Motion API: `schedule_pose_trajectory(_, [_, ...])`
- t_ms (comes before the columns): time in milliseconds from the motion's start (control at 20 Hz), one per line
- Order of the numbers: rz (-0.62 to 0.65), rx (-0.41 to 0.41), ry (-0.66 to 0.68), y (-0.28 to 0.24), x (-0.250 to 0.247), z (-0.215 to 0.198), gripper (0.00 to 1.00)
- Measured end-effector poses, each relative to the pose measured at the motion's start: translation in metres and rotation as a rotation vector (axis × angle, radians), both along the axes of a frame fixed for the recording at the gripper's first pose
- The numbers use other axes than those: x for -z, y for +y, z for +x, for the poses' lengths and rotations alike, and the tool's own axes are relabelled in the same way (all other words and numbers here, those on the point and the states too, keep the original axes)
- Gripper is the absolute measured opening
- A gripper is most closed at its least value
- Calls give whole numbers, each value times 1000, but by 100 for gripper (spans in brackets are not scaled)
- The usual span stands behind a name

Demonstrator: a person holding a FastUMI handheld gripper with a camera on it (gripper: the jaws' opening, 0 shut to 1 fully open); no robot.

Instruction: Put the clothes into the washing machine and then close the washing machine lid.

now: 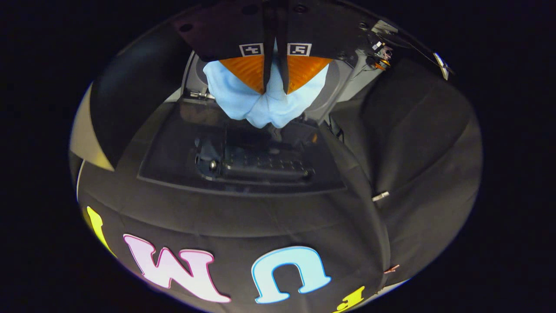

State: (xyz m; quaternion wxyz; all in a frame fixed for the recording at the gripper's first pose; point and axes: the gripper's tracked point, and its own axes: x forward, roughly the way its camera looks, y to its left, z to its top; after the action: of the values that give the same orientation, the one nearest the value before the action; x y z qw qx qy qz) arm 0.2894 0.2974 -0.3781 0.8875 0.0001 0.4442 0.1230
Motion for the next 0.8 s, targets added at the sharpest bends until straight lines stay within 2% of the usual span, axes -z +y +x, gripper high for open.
schedule_pose_trajectory(200, [-23,26,87,-8,49,-8,5])
schedule_pose_trajectory(300, [-17,30,114,-8,60,-12,9])
schedule_pose_trajectory(750, [-33,17,-21,-1,20,-4,100])
schedule_pose_trajectory(800, [-21,19,-39,2,11,-3,100])
